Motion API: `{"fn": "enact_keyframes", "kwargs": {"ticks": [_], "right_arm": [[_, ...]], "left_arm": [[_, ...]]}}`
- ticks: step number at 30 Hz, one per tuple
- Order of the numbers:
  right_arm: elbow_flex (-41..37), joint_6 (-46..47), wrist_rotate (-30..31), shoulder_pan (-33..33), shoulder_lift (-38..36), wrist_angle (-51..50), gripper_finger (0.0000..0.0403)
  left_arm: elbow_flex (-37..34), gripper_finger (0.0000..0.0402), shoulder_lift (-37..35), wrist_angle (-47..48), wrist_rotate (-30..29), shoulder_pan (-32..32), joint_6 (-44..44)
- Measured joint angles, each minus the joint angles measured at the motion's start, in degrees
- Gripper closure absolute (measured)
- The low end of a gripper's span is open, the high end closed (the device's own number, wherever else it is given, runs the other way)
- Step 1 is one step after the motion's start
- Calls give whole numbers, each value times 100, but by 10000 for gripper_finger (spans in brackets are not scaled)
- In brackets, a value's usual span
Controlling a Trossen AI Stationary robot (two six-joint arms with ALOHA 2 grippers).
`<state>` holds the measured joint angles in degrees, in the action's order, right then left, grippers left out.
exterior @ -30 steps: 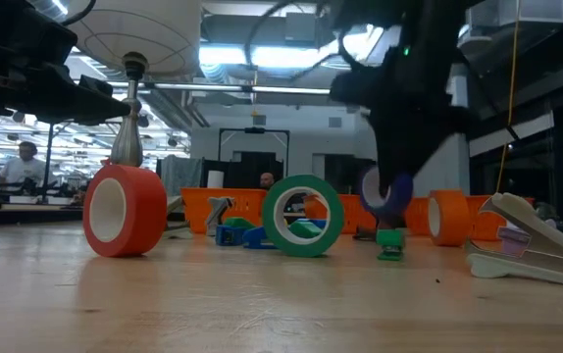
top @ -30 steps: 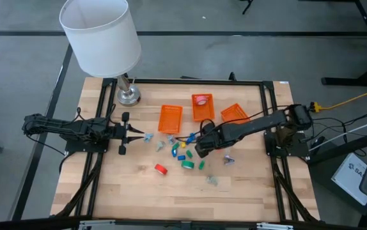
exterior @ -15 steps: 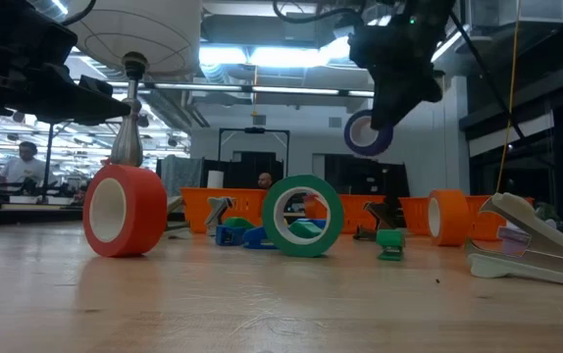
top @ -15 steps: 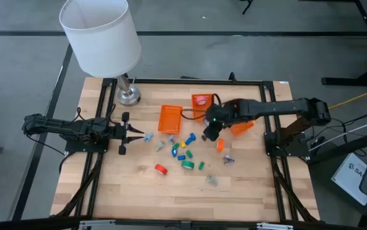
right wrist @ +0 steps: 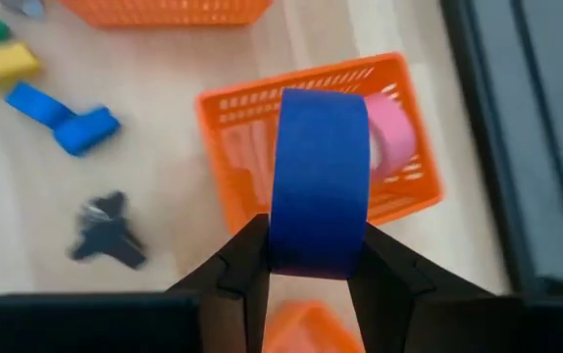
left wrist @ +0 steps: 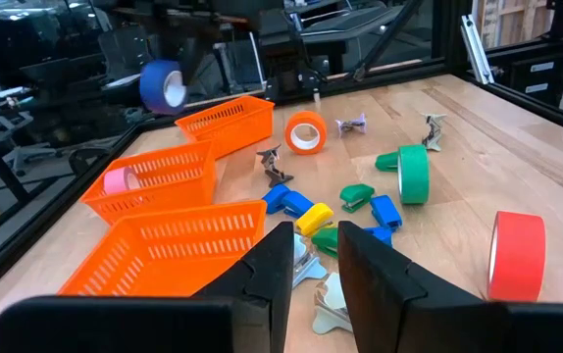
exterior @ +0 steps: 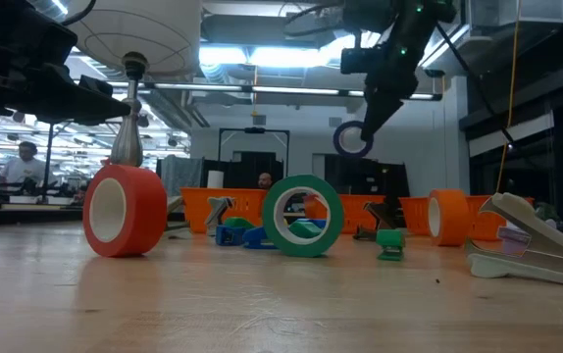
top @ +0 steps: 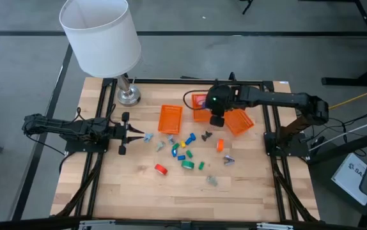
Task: Pick and place Stapler, Stapler remover, tape
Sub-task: Put the blue adhesive tape into the middle orange bin
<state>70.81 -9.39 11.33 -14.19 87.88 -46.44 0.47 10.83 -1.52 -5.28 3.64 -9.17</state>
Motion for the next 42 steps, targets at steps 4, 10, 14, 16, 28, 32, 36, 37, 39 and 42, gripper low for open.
{"fn": "enact_keyframes", "kwargs": {"ticks": [4, 10, 14, 16, 28, 32, 36, 37, 39, 42], "right_arm": [[0, -771, 0, -248, 0, 131, 290], [2, -1343, -130, -714, 85, 404, 289], [2, -1691, -762, -977, 340, 509, 289], [2, -1880, -935, -1052, 505, 594, 290], [2, -2435, -1278, -1212, 1368, 895, 286], [2, -2592, -1287, -1257, 1555, 905, 285], [2, -2670, -1298, -1308, 1691, 998, 285], [2, -2675, -1299, -1321, 1715, 1031, 285], [2, -2710, -1300, -1338, 1762, 1095, 285], [2, -2726, -1294, -1336, 1812, 1143, 284]], "left_arm": [[2, 324, -2, 0, 0, 2, 0], [1, 322, 0, 0, 0, 2, 0], [2, 324, 0, 0, 0, 2, 0], [0, 324, 0, 0, 0, 2, 0], [0, 324, 0, 0, 0, 2, 0], [1, 322, 0, 0, 0, 2, 0], [1, 324, 0, 0, 0, 2, 0], [0, 324, -1, 0, 1, 1, -1], [2, 324, -2, 0, 0, 2, -2], [1, 323, -1, 0, 1, 2, 0]]}}
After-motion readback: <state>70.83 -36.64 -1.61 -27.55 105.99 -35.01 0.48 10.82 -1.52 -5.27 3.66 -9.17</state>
